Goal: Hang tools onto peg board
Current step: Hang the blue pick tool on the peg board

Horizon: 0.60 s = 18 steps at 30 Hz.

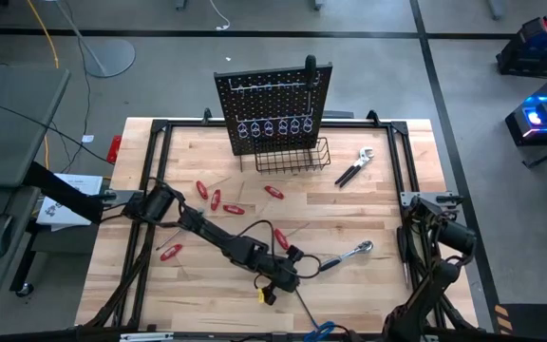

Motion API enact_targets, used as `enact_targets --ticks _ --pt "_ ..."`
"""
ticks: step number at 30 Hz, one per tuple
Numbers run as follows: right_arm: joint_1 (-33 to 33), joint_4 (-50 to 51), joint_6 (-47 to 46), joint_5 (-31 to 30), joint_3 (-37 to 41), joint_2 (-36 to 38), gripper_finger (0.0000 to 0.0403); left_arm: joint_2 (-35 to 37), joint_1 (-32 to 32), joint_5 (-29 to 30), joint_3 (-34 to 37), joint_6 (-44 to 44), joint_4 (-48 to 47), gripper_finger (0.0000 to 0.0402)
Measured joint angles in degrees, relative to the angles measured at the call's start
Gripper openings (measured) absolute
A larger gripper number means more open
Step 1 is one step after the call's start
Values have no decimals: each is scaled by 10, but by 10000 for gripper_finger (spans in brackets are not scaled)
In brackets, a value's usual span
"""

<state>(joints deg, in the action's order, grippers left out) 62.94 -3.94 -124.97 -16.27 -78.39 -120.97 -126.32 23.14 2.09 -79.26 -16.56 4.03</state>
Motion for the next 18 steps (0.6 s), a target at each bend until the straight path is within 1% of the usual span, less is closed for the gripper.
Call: enact_targets --ticks 7,10,13,18 --pt "-25 14 -6 2 0 -1 1 0 10 0 0 43 -14 0" --pt "-41 38 -1 9 0 -2 13 0 19 -1 0 71 -20 0" --pt "-52 66 1 19 0 -2 49 0 31 0 0 94 -26 0" --pt "-55 89 -8 32 0 -2 133 0 47 4 0 113 -28 0"
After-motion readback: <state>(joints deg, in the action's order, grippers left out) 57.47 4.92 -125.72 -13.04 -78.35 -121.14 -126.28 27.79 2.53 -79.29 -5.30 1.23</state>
